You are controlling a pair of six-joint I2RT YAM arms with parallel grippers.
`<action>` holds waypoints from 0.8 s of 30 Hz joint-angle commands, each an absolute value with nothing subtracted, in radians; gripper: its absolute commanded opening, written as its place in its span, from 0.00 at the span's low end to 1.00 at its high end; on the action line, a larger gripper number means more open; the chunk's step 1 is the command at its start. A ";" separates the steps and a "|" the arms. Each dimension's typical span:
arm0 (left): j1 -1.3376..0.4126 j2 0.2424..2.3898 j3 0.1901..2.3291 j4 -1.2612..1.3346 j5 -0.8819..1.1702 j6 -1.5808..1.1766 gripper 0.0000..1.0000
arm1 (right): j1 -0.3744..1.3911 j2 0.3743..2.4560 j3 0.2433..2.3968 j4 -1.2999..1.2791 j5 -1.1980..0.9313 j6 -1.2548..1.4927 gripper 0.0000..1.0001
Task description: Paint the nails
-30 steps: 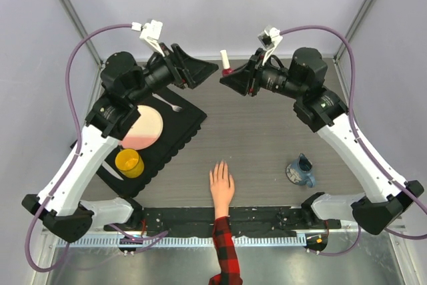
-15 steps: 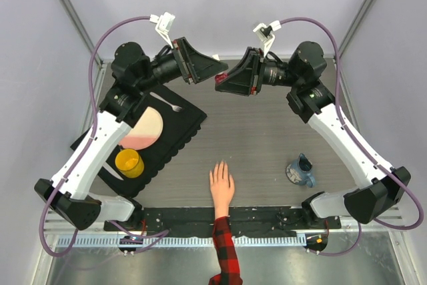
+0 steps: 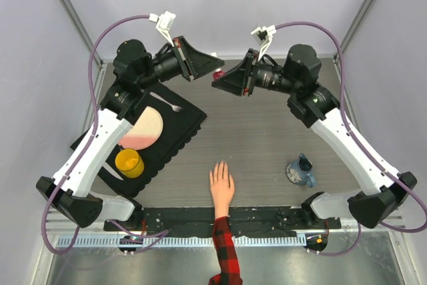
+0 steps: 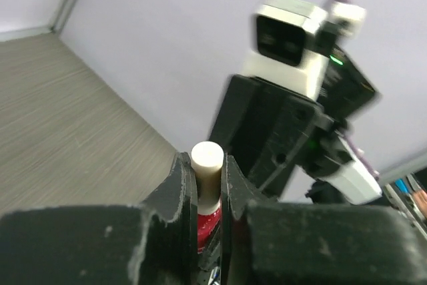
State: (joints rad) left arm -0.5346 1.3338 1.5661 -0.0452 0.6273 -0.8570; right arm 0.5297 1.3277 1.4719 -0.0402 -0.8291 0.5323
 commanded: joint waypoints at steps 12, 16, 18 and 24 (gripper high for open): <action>-0.647 1.304 1.667 -0.238 0.367 -0.709 0.11 | 1.088 1.250 1.523 -0.202 0.543 -0.091 0.01; -0.638 1.267 1.640 -0.233 0.374 -0.680 0.64 | 0.964 1.220 1.496 -0.238 0.245 0.009 0.01; -0.615 1.241 1.622 -0.209 0.382 -0.683 0.69 | 0.849 1.210 1.490 -0.241 0.015 0.073 0.01; -0.531 1.224 1.574 -0.137 0.507 -0.773 0.73 | 0.617 1.247 1.522 -0.229 -0.581 0.265 0.01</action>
